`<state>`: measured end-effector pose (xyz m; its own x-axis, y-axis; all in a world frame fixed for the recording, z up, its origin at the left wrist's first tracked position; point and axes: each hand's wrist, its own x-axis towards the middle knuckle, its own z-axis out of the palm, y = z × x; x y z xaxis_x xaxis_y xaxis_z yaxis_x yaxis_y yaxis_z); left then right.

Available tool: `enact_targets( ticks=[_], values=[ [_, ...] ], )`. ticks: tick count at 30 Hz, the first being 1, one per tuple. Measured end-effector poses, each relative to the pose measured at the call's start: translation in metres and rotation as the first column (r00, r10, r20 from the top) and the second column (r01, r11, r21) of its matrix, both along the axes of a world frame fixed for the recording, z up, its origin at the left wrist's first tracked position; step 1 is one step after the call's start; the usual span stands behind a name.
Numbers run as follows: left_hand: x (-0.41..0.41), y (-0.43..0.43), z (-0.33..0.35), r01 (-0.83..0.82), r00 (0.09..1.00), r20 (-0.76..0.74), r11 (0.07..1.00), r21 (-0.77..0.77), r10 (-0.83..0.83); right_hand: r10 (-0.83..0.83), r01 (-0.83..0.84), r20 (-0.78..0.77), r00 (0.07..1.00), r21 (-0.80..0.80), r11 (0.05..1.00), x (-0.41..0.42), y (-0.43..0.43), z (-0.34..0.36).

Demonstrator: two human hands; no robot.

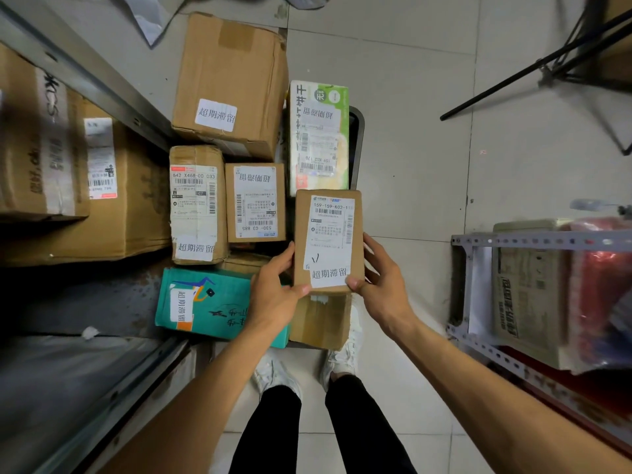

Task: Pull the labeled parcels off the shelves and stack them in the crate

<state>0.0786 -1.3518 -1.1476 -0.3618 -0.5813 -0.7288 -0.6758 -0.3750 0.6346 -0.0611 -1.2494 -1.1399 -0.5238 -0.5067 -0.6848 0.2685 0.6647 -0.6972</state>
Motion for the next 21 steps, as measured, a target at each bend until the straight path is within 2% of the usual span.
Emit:
enact_targets(
  ticks=[8,13,17,21],
  values=[
    [0.014,-0.005,-0.014,0.022,1.0,0.021,0.999,-0.027,-0.022,0.106,-0.106,-0.024,0.994,0.02,0.994,0.011,-0.007,-0.005],
    [0.014,-0.011,-0.01,0.033,0.999,0.018,0.999,0.039,-0.034,0.141,-0.135,-0.088,0.986,0.073,0.988,0.015,-0.009,-0.002],
    [0.01,-0.022,0.011,0.083,0.994,0.062,0.996,0.033,-0.085,0.236,-0.214,-0.112,0.965,0.179,0.96,0.013,-0.019,0.02],
    [0.008,-0.039,0.06,0.221,0.972,0.101,0.974,-0.055,-0.214,0.387,-0.335,-0.148,0.91,0.287,0.898,0.002,-0.032,0.073]
  ],
)
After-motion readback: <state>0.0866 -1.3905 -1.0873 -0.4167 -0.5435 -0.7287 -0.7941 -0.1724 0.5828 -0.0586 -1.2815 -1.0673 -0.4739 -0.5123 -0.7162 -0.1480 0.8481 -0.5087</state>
